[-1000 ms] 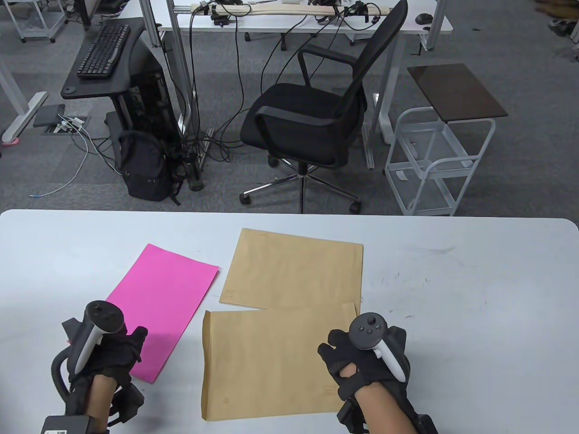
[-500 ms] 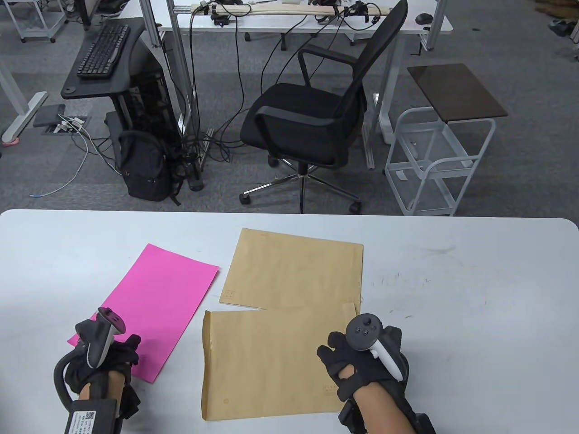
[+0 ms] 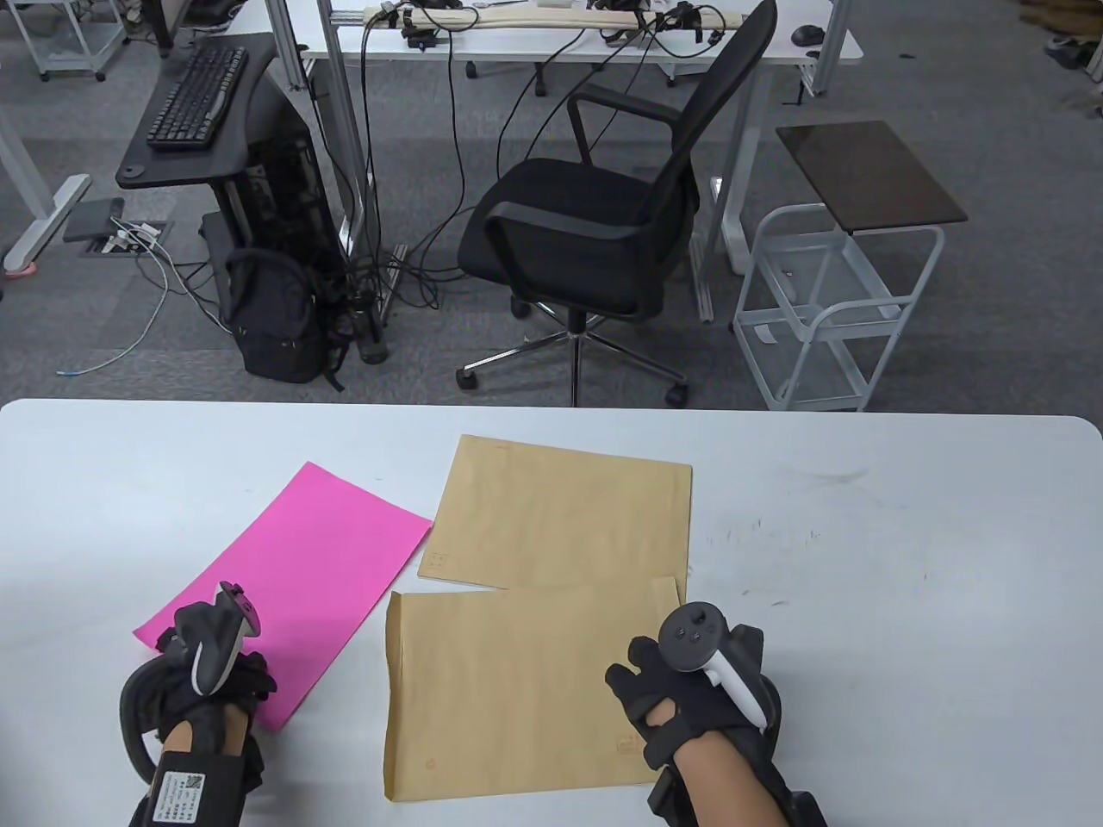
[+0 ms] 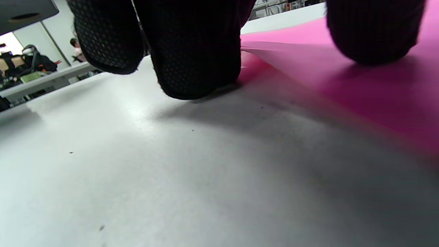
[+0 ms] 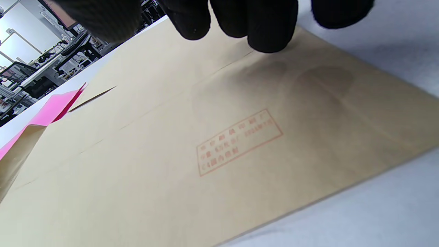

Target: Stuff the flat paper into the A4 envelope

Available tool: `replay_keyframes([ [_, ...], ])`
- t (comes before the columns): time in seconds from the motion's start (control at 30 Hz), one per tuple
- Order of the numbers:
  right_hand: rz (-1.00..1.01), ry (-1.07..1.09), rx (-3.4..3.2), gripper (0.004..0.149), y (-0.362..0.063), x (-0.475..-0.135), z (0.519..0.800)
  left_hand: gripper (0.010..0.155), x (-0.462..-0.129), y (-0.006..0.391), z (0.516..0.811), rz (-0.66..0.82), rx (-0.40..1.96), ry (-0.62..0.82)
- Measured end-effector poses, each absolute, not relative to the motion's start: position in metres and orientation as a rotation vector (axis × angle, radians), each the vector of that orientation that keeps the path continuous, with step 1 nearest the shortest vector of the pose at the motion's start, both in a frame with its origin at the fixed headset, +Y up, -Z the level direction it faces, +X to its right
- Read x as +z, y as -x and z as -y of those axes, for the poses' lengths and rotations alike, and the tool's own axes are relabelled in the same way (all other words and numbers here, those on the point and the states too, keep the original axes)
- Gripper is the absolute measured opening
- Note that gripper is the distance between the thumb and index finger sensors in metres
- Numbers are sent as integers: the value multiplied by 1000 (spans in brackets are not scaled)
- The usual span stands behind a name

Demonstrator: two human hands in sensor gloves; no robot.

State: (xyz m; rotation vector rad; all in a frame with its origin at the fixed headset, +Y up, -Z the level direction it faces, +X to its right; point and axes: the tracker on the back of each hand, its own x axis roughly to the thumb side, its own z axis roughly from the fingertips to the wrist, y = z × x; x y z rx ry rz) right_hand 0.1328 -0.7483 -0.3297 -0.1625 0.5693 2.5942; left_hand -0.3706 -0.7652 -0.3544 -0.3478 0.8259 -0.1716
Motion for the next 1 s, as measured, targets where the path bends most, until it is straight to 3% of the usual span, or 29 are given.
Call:
replay_keyframes([
  [0.17,-584,168,2627,64,-132,-328,751,96,-359,377,767,-796,-140,323],
  [0.33,-603,160,2673,64,-128,-327,753,100,-359,385,768,-824,-64,300],
  [0.47,-594,158,2698,64,-129,-327,752,95,-355,399,766,-851,110,282],
  [0.6,-617,130,2715,64,-133,-326,754,84,-351,414,759,-819,394,287],
  [0.73,-641,90,2851,70,-137,-325,755,52,-344,426,750,-725,621,224],
  [1.0,-849,141,2919,84,-149,-321,771,47,-331,437,726,-593,734,58],
])
